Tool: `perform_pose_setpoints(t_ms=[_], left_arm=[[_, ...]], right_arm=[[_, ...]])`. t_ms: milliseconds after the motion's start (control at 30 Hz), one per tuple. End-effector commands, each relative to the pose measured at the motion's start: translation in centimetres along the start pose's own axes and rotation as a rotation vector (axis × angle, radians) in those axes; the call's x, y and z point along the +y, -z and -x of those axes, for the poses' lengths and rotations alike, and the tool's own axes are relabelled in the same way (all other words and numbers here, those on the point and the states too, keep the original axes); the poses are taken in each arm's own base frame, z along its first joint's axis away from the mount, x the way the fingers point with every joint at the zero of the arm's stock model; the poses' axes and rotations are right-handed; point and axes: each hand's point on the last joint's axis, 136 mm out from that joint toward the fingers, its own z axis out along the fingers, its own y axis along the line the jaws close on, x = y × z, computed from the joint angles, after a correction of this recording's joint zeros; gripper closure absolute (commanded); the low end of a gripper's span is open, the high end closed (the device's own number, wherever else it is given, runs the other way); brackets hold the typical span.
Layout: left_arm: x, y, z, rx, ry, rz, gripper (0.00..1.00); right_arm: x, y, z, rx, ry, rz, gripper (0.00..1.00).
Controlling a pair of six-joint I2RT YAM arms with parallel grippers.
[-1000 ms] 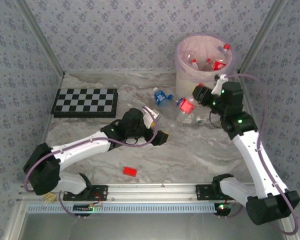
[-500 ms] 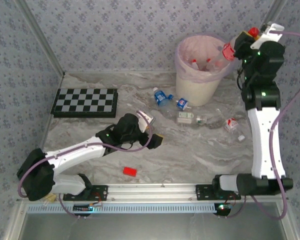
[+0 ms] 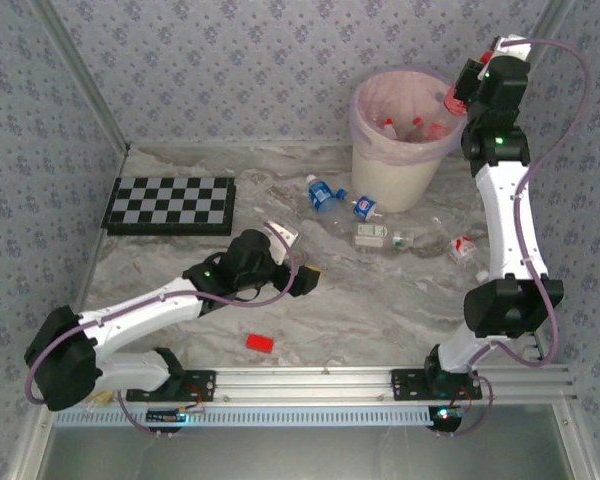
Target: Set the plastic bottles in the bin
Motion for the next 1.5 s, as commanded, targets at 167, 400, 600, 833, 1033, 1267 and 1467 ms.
perform_pose_setpoints(t_ms=[167,400,600,833,1033,1267,1467], left_arm=[[1.2,-0.4,-0.2,0.035,0.043,0.078,0.0],[1.4,-1.2,-0.6,0.057,0.043,0.086,0.0],[1.6,-1.5,-0.8,0.063,0.048,0.093,0.0],[1.8,-1.5,-0.8,0.074,0.051,0.105,0.0],[1.8,-1.5,-0.8,0.074,0.056,0.107,0.0],[1.6,-2.0,-0.7,0.069,0.069,0.086,0.0],[2.0,-2.8,-0.5,0.072,0.09,0.087,0.0]], right_arm=[[-0.5,-1.6,-8.5,0.208,0.015,-0.034,1.0],[-0.6,-2.7,-15.6,0.367,0.008,-0.057,1.0],[-0.6,-2.9,-20.2,0.478,-0.021,-0.07,1.0],[0.0,-2.4,-23.6,0.54,-0.067,-0.044,1.0],[0.0,-1.1,-17.4,0.425,-0.032,-0.046,0.78],[-2.5,2.1,-8.0,0.216,-0.017,-0.109,0.21],[-3.7,3.5,-2.8,0.12,-0.036,-0.094,0.21]])
